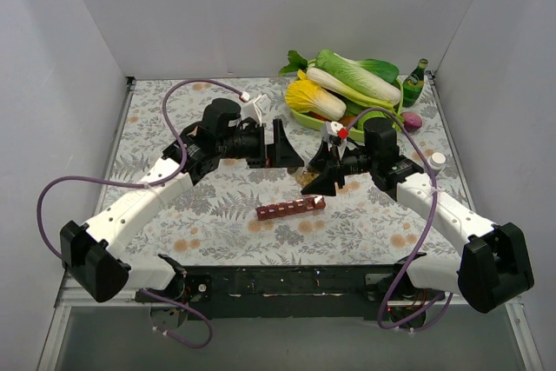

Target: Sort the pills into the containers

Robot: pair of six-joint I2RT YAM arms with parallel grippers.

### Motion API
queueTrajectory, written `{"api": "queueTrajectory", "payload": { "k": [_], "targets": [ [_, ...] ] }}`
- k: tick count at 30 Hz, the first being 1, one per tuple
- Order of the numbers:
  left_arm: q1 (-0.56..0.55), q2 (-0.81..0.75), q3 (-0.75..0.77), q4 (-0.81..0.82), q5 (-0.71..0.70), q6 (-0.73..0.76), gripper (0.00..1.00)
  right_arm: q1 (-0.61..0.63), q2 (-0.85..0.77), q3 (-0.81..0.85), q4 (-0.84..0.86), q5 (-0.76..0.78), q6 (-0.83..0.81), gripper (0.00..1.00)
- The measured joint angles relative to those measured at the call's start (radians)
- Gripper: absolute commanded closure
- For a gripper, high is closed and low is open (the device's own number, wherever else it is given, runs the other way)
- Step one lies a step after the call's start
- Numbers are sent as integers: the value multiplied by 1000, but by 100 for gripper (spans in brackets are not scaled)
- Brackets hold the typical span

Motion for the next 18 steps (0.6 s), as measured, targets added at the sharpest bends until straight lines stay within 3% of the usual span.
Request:
{"api": "queueTrajectory", "payload": {
  "k": [3,5,9,14,18],
  "targets": [
    [-31,36,10,-5,-32,-2,13,0,0,0,0,0,0,99],
    [-52,48,10,-14,-47,-3,23,0,0,0,0,0,0,99],
    [-76,64,18,-25,-58,-6,32,0,0,0,0,0,0,99],
    [-78,66,23,-31,-61,-2,51,0,0,0,0,0,0,99],
    [-78,66,27,-35,-50,19,58,0,0,0,-2,1,0,99]
  ]
}}
